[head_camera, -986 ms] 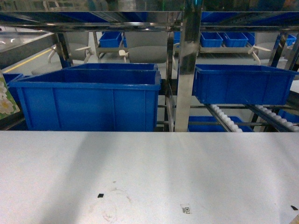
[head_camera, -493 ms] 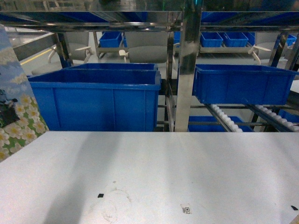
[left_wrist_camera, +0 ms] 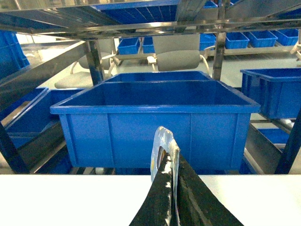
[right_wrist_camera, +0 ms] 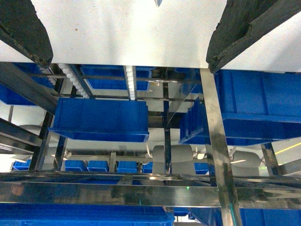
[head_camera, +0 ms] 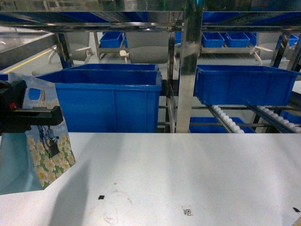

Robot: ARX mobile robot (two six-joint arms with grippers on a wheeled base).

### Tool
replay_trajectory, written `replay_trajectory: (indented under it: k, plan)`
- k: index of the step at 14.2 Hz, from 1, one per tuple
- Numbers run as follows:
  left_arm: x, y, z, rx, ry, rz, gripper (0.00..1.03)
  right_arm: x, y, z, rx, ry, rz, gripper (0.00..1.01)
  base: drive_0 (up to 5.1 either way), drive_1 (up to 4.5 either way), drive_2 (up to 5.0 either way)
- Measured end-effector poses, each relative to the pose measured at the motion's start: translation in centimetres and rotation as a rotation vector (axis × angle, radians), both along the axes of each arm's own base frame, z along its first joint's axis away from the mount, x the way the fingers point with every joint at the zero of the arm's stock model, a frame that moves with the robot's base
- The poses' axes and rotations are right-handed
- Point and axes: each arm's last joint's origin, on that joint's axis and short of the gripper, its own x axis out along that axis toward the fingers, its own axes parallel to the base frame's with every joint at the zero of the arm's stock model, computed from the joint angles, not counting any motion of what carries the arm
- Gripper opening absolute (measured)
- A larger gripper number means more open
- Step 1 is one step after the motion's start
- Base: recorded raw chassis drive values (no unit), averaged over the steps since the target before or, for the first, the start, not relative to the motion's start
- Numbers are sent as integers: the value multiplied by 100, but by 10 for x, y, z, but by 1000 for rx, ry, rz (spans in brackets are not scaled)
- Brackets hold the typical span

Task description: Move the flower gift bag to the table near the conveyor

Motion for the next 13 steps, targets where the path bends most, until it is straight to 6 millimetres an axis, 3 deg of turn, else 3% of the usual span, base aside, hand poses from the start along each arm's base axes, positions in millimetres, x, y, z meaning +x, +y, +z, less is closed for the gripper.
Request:
replay_trajectory:
  k: [5, 13]
  plan:
    - [35, -5, -13, 2, 27, 14, 2, 0, 0, 0, 0, 0, 0, 98, 0, 0, 0]
    - [40, -4, -33, -60, 90, 20, 2, 0, 0, 0, 0, 0, 0, 98, 0, 0, 0]
